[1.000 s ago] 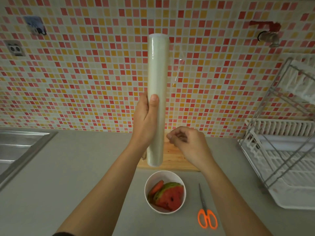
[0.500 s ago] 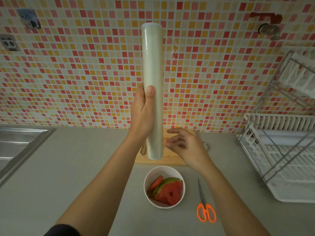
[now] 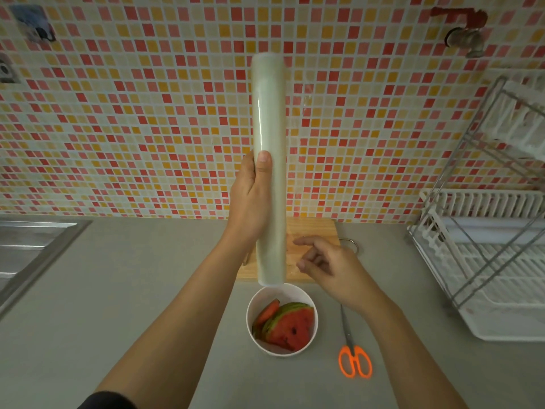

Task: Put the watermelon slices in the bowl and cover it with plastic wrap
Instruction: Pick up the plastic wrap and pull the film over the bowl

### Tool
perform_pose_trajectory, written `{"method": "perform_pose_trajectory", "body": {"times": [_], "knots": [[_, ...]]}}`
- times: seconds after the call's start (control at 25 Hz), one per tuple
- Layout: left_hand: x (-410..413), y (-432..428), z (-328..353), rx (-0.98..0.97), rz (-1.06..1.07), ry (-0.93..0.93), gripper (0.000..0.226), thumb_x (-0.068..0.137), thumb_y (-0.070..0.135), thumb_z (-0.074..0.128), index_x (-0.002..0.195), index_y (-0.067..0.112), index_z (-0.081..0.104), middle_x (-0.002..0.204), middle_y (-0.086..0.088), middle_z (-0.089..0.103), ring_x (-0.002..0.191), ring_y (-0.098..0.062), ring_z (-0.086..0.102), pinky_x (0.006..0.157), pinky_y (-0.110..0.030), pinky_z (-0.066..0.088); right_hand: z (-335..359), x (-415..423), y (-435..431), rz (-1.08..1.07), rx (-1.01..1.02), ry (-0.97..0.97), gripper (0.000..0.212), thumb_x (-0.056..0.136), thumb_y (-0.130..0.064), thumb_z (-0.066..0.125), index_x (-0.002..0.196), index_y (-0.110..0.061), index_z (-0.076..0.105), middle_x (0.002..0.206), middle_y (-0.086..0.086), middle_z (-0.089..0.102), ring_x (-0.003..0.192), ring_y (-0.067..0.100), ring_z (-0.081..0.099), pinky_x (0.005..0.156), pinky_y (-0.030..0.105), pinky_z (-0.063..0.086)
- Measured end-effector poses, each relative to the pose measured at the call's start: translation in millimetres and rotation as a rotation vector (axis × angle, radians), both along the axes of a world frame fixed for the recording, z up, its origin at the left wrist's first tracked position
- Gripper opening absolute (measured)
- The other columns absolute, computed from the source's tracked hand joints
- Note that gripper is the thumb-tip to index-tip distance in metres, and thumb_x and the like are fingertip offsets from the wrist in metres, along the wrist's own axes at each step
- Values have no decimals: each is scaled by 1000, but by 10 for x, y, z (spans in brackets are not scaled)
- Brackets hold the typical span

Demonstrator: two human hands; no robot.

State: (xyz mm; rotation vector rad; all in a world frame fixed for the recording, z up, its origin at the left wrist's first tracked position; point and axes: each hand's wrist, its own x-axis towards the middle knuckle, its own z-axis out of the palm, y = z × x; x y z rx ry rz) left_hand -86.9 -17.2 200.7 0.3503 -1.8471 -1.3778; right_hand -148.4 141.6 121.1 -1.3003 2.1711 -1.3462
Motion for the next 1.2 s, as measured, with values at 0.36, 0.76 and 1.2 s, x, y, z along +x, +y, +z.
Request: {"method": "perform_pose_trajectory", "body": {"times": [0.36, 0.76, 1.2], "knots": [[45, 183, -533, -16, -7, -189, 27, 95, 58, 29, 92, 42, 51, 82, 11, 62, 70, 6, 62, 53, -10, 47, 151, -51, -438, -399, -303, -320, 52, 73, -79, 29, 92, -38, 55, 82, -10, 65, 63, 6, 65, 50, 18, 50], [98, 266, -740, 35, 2, -283, 50, 76, 67, 57, 107, 29, 47, 94, 15, 60, 83, -2, 63, 63, -15, 48, -138, -49, -546, -568, -394, -139, 33, 98, -32, 40, 71, -17, 51, 59, -7, 49, 53, 1, 45, 52, 16, 36], [262, 179, -1080, 824, -199, -419, 49, 88, 47, 51, 116, 7, 57, 76, -10, 65, 60, -22, 63, 56, -34, 54, -718, -138, -240, -595, -166, -164, 32, 99, -26, 39, 72, -16, 55, 53, -9, 47, 49, 8, 43, 53, 27, 35]]}}
